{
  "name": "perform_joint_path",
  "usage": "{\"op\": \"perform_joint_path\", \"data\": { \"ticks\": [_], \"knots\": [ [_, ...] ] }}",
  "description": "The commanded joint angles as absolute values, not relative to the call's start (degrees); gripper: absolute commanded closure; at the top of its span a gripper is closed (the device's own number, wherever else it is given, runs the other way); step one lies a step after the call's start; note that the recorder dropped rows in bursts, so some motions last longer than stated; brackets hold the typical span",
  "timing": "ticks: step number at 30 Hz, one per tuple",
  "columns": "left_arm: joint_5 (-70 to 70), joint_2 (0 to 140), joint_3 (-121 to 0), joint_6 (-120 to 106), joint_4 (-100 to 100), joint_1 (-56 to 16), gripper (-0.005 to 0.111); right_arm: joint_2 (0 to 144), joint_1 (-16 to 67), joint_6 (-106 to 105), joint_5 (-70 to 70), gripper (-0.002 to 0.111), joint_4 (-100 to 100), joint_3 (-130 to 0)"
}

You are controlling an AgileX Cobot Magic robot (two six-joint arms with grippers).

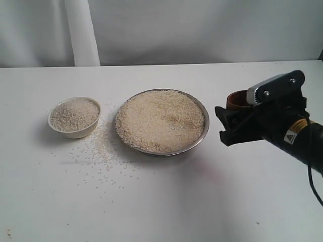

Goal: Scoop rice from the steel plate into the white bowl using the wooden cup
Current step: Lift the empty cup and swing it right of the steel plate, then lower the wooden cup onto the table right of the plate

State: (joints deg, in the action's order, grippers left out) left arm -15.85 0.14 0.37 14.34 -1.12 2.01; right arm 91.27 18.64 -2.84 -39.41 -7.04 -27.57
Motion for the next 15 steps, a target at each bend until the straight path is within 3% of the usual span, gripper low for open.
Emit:
{"op": "perform_joint_path", "data": {
  "ticks": [1, 9, 15],
  "knots": [
    [-15.29, 0.00, 0.00, 14.56, -1.02, 1.74, 0.107, 97.68, 17.15, -4.18, -48.47, 0.108, -10.44, -27.03],
    [-15.29, 0.00, 0.00, 14.56, -1.02, 1.74, 0.107, 110.86, 10.94, -2.43, -69.96, 0.108, -14.94, -27.25],
    [-15.29, 0.00, 0.00, 14.56, -1.02, 1.74, 0.107, 120.52, 7.82, -1.02, -69.96, 0.108, -22.53, -34.33]
  ]
}}
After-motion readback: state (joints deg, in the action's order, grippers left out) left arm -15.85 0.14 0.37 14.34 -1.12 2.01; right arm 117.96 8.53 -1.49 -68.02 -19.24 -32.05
